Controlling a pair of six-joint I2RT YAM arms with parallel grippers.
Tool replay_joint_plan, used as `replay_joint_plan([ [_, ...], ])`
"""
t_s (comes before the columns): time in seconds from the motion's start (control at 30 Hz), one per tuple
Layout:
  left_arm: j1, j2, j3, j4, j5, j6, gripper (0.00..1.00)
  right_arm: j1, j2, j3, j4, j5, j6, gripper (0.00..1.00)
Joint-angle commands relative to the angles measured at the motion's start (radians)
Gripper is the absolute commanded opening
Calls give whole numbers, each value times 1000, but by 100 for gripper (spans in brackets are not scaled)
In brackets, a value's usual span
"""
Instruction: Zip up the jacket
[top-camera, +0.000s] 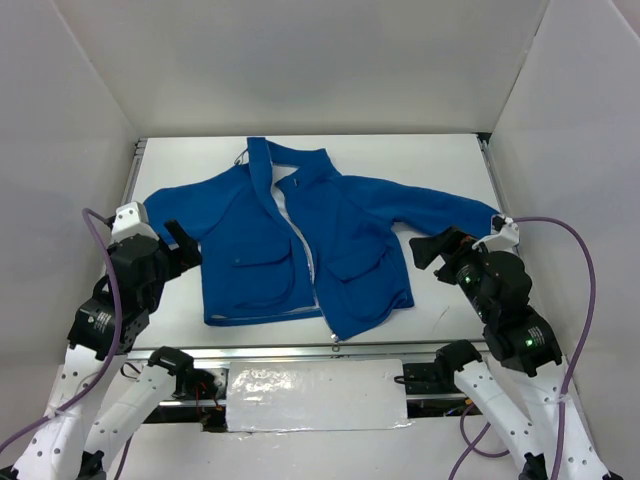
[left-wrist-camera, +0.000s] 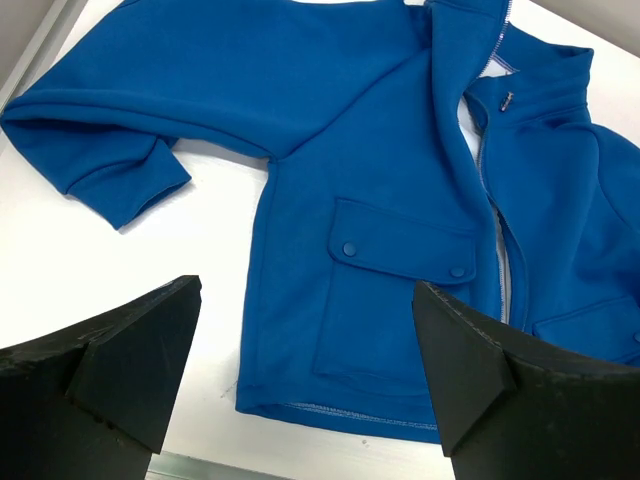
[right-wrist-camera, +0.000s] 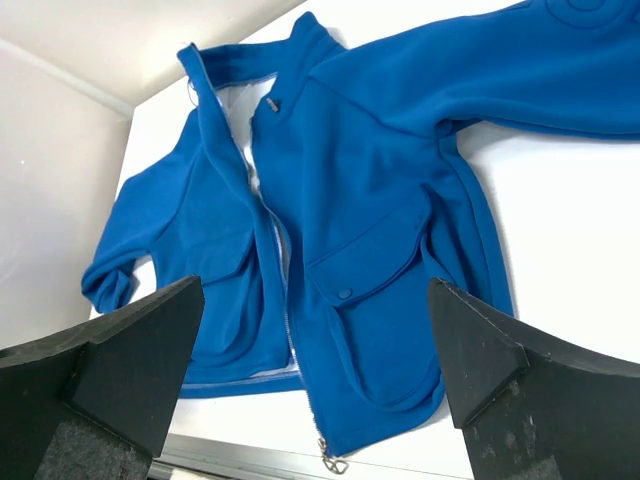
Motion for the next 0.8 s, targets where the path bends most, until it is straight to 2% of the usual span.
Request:
replay_joint_plan([
  [0.0, 6, 1, 2, 26, -15, -7, 99, 4, -14, 15, -5, 19, 10, 100],
  [0.17, 6, 12, -4, 47, 22, 4, 99, 4, -26, 4, -2, 43, 24, 100],
  [0.33, 6, 67, -11, 78, 135, 24, 99, 6, -49, -54, 50, -70, 25, 100],
  [0.5, -26, 228, 57, 35, 154, -42, 99, 4, -43, -65, 36, -101, 24, 100],
  [0.53, -61, 254, 64, 34, 136, -65, 99, 6, -43, -71, 38, -112, 21, 100],
  [0.63, -323, 397, 95, 23, -45, -211, 99, 6, -51, -103, 71, -158, 16, 100],
  [0.67, -468, 513, 115, 11, -128, -247, 99, 6, -54, -110, 82, -162, 21, 100],
  [0.7, -521, 578, 159, -12, -160, -325, 99, 9, -54, -113, 84, -166, 25, 100],
  [0.77, -616, 734, 195, -62, -193, -389, 99, 6, -54, -119, 81, -172, 25, 100],
])
